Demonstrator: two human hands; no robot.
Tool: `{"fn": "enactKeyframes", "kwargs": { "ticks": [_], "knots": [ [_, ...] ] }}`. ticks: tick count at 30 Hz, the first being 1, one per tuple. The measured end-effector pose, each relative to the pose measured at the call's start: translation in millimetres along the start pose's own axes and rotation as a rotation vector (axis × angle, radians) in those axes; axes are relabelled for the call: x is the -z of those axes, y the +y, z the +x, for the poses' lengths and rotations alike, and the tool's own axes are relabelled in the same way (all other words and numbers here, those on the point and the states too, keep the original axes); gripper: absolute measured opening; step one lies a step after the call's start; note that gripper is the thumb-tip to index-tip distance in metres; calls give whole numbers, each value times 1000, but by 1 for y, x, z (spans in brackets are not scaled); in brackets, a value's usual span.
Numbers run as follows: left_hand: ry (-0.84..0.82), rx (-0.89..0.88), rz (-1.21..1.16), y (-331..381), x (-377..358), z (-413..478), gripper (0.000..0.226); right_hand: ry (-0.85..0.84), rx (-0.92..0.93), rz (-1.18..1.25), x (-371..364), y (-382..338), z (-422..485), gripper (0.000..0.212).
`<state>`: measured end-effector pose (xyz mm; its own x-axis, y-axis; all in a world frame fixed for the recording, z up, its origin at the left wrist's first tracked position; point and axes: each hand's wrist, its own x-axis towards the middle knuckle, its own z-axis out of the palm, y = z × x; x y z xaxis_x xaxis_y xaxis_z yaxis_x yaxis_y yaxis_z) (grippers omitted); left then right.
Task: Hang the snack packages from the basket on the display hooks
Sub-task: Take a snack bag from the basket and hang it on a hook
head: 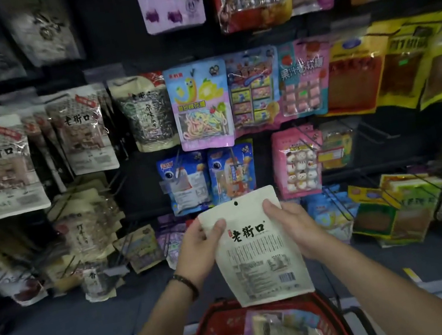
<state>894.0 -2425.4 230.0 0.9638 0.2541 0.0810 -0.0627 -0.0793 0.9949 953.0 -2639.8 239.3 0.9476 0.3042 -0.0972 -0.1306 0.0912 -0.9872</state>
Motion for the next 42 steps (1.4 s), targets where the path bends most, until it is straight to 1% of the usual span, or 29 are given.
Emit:
{"fn": "enactKeyframes", "kwargs": {
  "ticks": [3,5,8,10,11,12,13,14,15,16,17,18,19,21,22,24,26,27,28,29,30,31,32,33,35,36,37,39,42],
  "knots": [
    [53,34,-80,20,4,15,21,-17,86,-70,-5,-19,0,33],
    [63,41,-102,29,6,24,21,-24,135,-148,-8,-37,3,25],
    [49,-15,-80,51,6,36,17,-13,190,-293,-12,-61,12,23],
    [74,-91,-1,69,9,43,6,25,197,-336,-19,-73,17,20],
    [144,-141,115,74,10,45,14,51,205,-346,-25,-77,21,18],
    [255,-177,304,77,12,43,31,85,208,-352,-32,-81,25,18],
    [363,-201,471,80,12,37,45,124,216,-344,-42,-85,29,20],
    [402,-243,559,82,10,28,54,164,231,-336,-52,-89,34,27],
    [346,-292,594,81,6,18,61,189,255,-341,-63,-92,38,37],
    [222,-317,594,80,1,9,72,198,280,-352,-74,-98,38,46],
    [82,-306,550,81,-2,1,84,185,303,-360,-85,-103,40,48],
    [-10,-270,465,80,-4,-2,91,175,318,-392,-95,-107,41,47],
    [-42,-266,332,79,-4,0,89,165,319,-429,-104,-113,40,48],
    [62,-275,206,80,1,12,73,162,311,-505,-124,-126,39,55],
    [131,-285,212,82,6,16,66,129,299,-502,-132,-132,40,56],
    [254,-307,202,87,21,24,45,31,249,-384,-145,-146,39,48],
    [336,-282,139,92,40,33,25,-60,147,-260,-146,-160,36,47],
    [368,-264,101,97,51,37,21,-54,164,-265,-142,-165,39,46],
    [394,-247,66,102,62,40,17,8,239,-342,-137,-169,45,41],
    [412,-251,35,110,73,42,13,106,331,-455,-130,-171,51,34],
    [412,-230,19,115,84,45,14,191,372,-549,-127,-175,57,33],
    [409,-197,27,121,91,47,27,217,363,-601,-126,-177,63,41],
    [415,-150,38,125,101,49,46,186,318,-615,-127,-178,73,51],
    [414,-128,47,127,110,54,59,105,270,-589,-131,-177,82,57],
    [388,-102,47,129,127,64,65,-54,231,-542,-142,-172,94,74],
    [371,-92,29,131,136,66,77,-92,231,-536,-146,-166,106,86],
    [347,-93,-4,134,144,68,92,-110,240,-539,-152,-163,112,91],
    [339,-102,-50,136,161,73,113,-156,253,-539,-167,-162,123,85],
    [349,-93,-95,141,183,84,129,-156,294,-534,-195,-171,124,45]
  ]
}}
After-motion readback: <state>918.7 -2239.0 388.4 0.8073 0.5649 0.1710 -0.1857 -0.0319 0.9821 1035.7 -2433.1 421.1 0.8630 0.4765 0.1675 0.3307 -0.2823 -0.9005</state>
